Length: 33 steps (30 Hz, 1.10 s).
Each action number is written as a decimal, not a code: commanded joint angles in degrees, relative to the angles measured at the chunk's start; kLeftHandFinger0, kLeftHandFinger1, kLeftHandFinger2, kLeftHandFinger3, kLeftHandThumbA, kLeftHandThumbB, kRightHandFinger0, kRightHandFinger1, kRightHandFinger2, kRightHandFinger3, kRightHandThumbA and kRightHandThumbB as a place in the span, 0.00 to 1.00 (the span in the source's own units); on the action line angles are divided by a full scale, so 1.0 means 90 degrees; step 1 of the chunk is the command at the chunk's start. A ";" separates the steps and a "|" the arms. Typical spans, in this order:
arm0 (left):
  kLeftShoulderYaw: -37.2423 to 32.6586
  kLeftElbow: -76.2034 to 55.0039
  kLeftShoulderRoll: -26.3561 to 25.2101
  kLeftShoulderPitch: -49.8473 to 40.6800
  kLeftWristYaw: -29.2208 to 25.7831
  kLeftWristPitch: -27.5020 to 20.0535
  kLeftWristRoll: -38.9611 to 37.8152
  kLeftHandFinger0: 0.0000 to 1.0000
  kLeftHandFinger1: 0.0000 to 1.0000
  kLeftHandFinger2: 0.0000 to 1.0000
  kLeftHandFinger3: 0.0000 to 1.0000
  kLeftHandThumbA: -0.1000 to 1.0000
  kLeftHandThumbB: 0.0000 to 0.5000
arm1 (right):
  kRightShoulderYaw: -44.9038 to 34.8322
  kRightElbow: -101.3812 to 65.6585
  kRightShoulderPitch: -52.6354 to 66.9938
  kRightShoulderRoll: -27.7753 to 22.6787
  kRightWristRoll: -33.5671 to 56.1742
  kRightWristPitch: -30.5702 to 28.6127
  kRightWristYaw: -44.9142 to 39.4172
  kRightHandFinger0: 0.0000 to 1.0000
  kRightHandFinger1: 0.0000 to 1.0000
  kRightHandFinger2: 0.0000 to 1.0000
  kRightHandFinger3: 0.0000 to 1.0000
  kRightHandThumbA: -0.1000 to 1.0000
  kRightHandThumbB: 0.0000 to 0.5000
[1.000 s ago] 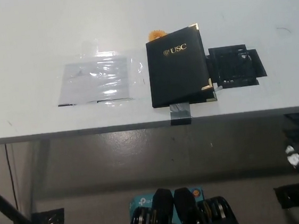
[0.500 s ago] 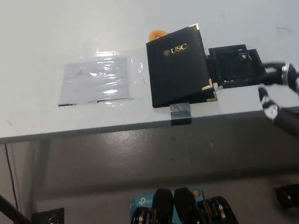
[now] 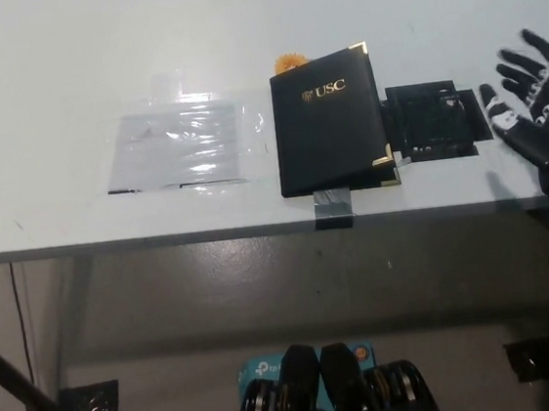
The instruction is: The robot uses its right hand to push the cover of the diary kept in the middle of the desk towards the left to open it
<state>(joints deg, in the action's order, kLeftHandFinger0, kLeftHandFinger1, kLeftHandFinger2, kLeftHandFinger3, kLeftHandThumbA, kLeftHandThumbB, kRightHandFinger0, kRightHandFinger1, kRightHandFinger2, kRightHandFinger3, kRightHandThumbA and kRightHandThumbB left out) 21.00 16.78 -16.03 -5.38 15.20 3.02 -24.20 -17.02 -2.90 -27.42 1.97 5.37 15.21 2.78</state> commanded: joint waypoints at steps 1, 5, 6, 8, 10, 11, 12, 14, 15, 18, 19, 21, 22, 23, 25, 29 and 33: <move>-0.0004 -0.0056 -0.0026 -0.0020 0.0132 -0.0177 -0.0094 0.44 0.53 0.28 0.33 0.32 1.00 | -0.0843 0.0140 -0.0757 0.0456 0.1245 0.0652 0.0786 1.00 0.96 0.95 1.00 0.93 0.25; -0.0004 -0.0113 -0.0038 -0.0017 0.0098 -0.0149 -0.0055 0.43 0.53 0.28 0.33 0.33 1.00 | -0.1283 0.0439 -0.0994 0.0833 0.1648 0.0846 0.0990 1.00 1.00 0.99 1.00 0.87 0.25; 0.0005 -0.0116 -0.0040 -0.0010 0.0089 -0.0135 -0.0061 0.44 0.53 0.28 0.32 0.32 1.00 | -0.1314 0.0527 -0.1017 0.0866 0.1669 0.0806 0.0983 1.00 1.00 1.00 1.00 0.87 0.24; 0.0011 -0.0116 -0.0040 -0.0008 0.0099 -0.0103 -0.0083 0.44 0.52 0.27 0.32 0.32 1.00 | -0.1450 0.0722 -0.1094 0.0964 0.1812 0.0769 0.1031 1.00 1.00 1.00 1.00 0.87 0.24; 0.0006 -0.0107 -0.0050 0.0013 0.0118 -0.0109 -0.0089 0.44 0.52 0.27 0.34 0.33 1.00 | -0.1560 0.0958 -0.1180 0.1075 0.2011 0.0657 0.1037 1.00 1.00 1.00 1.00 0.87 0.21; 0.0006 -0.0102 -0.0053 0.0026 0.0128 -0.0111 -0.0099 0.42 0.51 0.27 0.34 0.33 1.00 | -0.1578 0.1102 -0.1215 0.1110 0.2073 0.0598 0.1006 1.00 1.00 1.00 1.00 0.89 0.18; 0.0003 -0.0112 -0.0051 0.0024 0.0114 -0.0112 -0.0085 0.43 0.51 0.27 0.34 0.33 1.00 | -0.1582 0.1166 -0.1234 0.1160 0.2063 0.0597 0.1084 1.00 1.00 1.00 1.00 0.89 0.21; -0.0001 -0.0125 -0.0054 0.0020 0.0100 -0.0087 -0.0075 0.43 0.52 0.27 0.34 0.33 1.00 | -0.1561 0.1281 -0.1246 0.1221 0.2098 0.0564 0.1143 1.00 1.00 1.00 1.00 0.90 0.19; -0.0016 -0.0134 -0.0064 0.0015 0.0083 -0.0101 -0.0030 0.42 0.52 0.27 0.33 0.33 1.00 | -0.1579 0.1512 -0.1300 0.1335 0.2143 0.0473 0.1216 1.00 1.00 1.00 1.00 0.87 0.27; -0.0040 -0.0184 -0.0048 -0.0017 0.0097 -0.0147 -0.0008 0.40 0.52 0.28 0.32 0.34 1.00 | -0.1517 0.1758 -0.1308 0.1384 0.2172 0.0372 0.1252 1.00 1.00 1.00 1.00 0.88 0.19; -0.0041 -0.0191 -0.0041 -0.0021 0.0076 -0.0111 -0.0009 0.41 0.52 0.28 0.32 0.34 1.00 | -0.1478 0.1845 -0.1294 0.1398 0.2171 0.0326 0.1231 1.00 1.00 1.00 1.00 0.88 0.18; -0.0032 -0.0141 -0.0045 0.0006 0.0071 -0.0080 -0.0037 0.41 0.52 0.28 0.33 0.33 1.00 | -0.1438 0.2036 -0.1283 0.1441 0.2212 0.0238 0.1154 1.00 1.00 1.00 1.00 0.87 0.14; -0.0065 -0.0125 -0.0067 0.0022 0.0100 -0.0127 0.0002 0.43 0.53 0.28 0.34 0.35 1.00 | -0.1443 0.2165 -0.1258 0.1467 0.2275 0.0117 0.1051 1.00 1.00 1.00 1.00 0.85 0.10; -0.0074 -0.0120 -0.0073 0.0032 0.0118 -0.0138 0.0001 0.43 0.53 0.28 0.34 0.35 1.00 | -0.1415 0.2351 -0.1227 0.1470 0.2306 -0.0055 0.0905 1.00 1.00 1.00 1.00 0.84 0.08; -0.0084 -0.0131 -0.0073 0.0027 0.0125 -0.0159 -0.0003 0.43 0.53 0.28 0.34 0.36 1.00 | -0.1356 0.2535 -0.1196 0.1459 0.2321 -0.0230 0.0811 1.00 1.00 1.00 1.00 0.83 0.11; -0.0150 -0.0106 -0.0074 0.0044 0.0196 -0.0295 0.0008 0.40 0.53 0.29 0.34 0.36 1.00 | -0.1237 0.3000 -0.1038 0.1438 0.2352 -0.0697 0.0533 1.00 1.00 1.00 1.00 0.79 0.14; -0.0170 -0.0126 -0.0089 0.0045 0.0192 -0.0217 -0.0045 0.42 0.53 0.29 0.34 0.34 1.00 | -0.1200 0.3304 -0.0946 0.1440 0.2456 -0.0929 0.0385 1.00 1.00 1.00 1.00 0.75 0.18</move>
<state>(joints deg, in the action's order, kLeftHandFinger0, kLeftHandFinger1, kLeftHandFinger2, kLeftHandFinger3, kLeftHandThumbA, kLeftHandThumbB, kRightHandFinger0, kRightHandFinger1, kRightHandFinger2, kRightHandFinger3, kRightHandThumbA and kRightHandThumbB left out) 19.33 16.60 -15.52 -5.27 15.43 2.79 -24.11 -29.21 24.79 -35.92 14.47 25.12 11.92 9.78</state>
